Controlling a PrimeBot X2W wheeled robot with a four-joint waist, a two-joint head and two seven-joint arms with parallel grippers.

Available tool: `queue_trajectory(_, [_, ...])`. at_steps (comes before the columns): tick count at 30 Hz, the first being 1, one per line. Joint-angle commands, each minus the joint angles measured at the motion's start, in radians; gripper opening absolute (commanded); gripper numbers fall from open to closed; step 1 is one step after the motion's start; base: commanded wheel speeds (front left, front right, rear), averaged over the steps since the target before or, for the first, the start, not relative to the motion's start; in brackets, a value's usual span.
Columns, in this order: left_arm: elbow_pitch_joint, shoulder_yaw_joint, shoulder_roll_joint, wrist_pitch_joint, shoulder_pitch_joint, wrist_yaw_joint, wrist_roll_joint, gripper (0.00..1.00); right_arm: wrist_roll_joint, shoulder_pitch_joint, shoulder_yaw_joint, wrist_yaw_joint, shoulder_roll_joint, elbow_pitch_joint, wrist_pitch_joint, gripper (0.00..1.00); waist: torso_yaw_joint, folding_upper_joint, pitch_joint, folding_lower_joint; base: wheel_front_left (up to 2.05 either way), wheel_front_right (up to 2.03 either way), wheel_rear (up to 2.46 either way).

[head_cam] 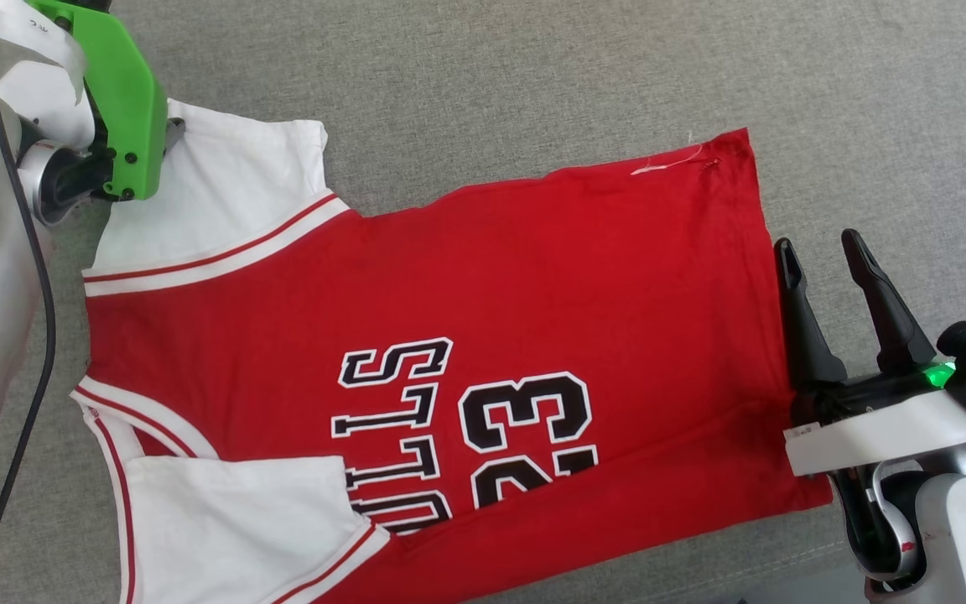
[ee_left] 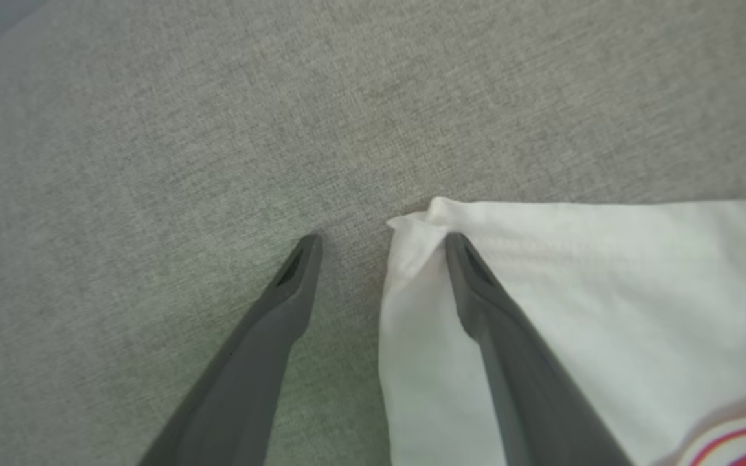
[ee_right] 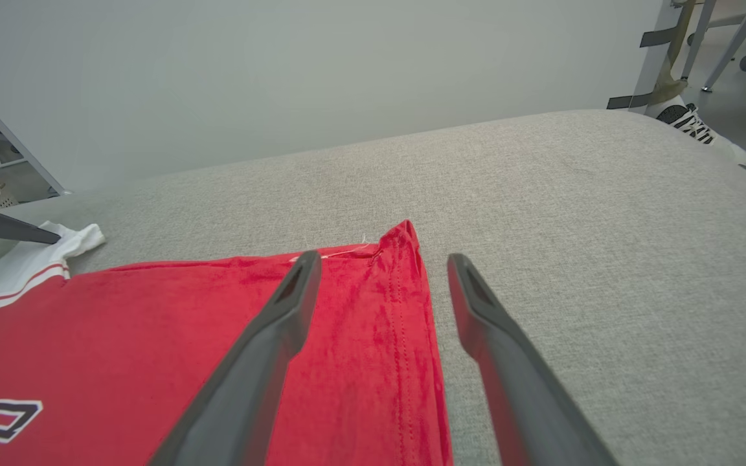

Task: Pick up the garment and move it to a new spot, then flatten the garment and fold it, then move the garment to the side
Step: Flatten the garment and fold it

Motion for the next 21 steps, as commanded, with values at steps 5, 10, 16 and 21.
queue_trajectory(5, [0.066, -0.010, -0.017, 0.034, 0.025, -0.002, -0.025, 0.00, -0.007, -0.019, 0.005, -0.001, 0.007, -0.021, -0.002, 1.00, 0.001, -0.0001, 0.005, -0.0001, 0.00, 0.00, 0.00])
queue_trajectory(10, [0.072, 0.007, -0.034, -0.013, 0.025, 0.004, -0.047, 0.00, -0.010, -0.017, 0.002, -0.001, 0.005, -0.024, 0.003, 1.00, 0.012, -0.0001, -0.006, -0.0001, 0.00, 0.00, 0.00])
queue_trajectory(16, [0.078, 0.052, -0.068, -0.112, 0.046, 0.015, -0.092, 0.00, -0.019, 0.003, -0.011, -0.001, -0.013, -0.011, 0.031, 1.00, 0.039, -0.0001, -0.076, -0.0001, 0.00, 0.00, 0.00])
queue_trajectory(21, [0.043, 0.065, -0.094, -0.171, 0.102, 0.009, -0.128, 0.00, -0.040, 0.027, -0.042, -0.001, -0.049, -0.002, 0.105, 1.00, 0.081, -0.0001, -0.154, -0.0001, 0.00, 0.00, 0.00])
